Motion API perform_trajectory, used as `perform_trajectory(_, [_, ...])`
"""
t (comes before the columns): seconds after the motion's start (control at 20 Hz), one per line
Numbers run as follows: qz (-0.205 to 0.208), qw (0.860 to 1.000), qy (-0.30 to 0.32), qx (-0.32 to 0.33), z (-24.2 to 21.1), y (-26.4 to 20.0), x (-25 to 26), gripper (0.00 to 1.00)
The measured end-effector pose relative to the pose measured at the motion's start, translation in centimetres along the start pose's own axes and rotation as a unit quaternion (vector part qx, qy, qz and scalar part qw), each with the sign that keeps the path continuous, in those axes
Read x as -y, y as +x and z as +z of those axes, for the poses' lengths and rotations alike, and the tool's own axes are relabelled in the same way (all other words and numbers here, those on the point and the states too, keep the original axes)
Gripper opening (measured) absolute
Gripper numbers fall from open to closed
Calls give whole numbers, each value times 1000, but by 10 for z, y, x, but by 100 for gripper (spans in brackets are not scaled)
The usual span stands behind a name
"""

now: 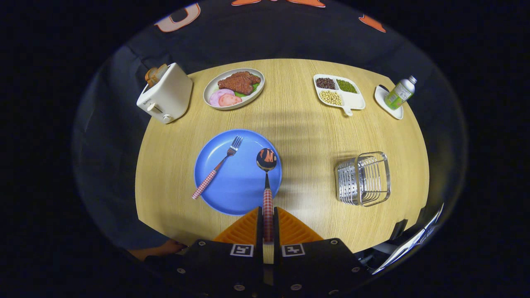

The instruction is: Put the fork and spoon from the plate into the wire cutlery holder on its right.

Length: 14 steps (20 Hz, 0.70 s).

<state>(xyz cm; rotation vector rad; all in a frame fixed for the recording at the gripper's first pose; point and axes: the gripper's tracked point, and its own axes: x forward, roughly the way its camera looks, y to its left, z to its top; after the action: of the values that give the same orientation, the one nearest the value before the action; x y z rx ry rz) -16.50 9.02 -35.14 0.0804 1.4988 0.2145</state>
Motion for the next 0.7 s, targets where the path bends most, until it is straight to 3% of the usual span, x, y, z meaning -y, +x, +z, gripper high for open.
perform_trajectory(0.25, [-10, 1000, 9, 27, 10, -32, 25, 11])
perform_trajectory(0.7, [-82, 995, 25, 42, -5, -87, 120, 10])
